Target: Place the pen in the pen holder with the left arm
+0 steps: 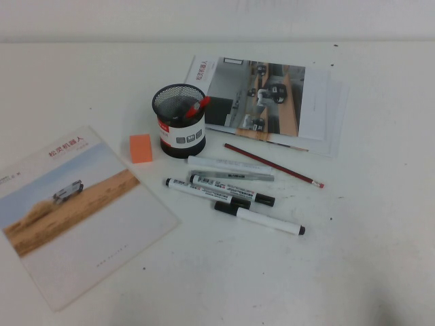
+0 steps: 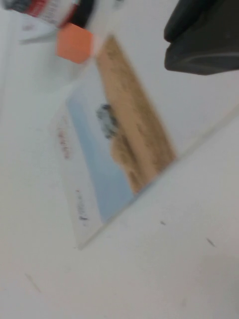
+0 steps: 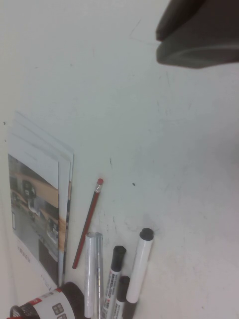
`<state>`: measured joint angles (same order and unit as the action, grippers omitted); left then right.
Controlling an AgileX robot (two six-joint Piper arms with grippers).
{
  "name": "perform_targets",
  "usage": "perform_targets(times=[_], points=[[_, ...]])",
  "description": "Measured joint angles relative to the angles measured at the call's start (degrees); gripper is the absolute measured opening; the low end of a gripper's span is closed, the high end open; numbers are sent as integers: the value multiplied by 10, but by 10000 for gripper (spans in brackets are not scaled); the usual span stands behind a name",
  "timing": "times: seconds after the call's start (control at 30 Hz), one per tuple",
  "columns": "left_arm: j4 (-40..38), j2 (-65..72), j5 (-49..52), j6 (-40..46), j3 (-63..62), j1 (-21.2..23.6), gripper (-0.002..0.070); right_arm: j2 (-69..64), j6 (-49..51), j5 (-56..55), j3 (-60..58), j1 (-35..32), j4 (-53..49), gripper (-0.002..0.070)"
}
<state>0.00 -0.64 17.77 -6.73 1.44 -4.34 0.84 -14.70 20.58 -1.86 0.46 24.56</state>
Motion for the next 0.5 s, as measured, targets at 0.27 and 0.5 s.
perform_targets(times=[0.27,0.5], points=[[-36,0,-154,-121,0,0,-1,0,0,0,0,0,0,-22],[-40,2,-156,-144,-12,0,-1,0,0,0,0,0,0,-22]])
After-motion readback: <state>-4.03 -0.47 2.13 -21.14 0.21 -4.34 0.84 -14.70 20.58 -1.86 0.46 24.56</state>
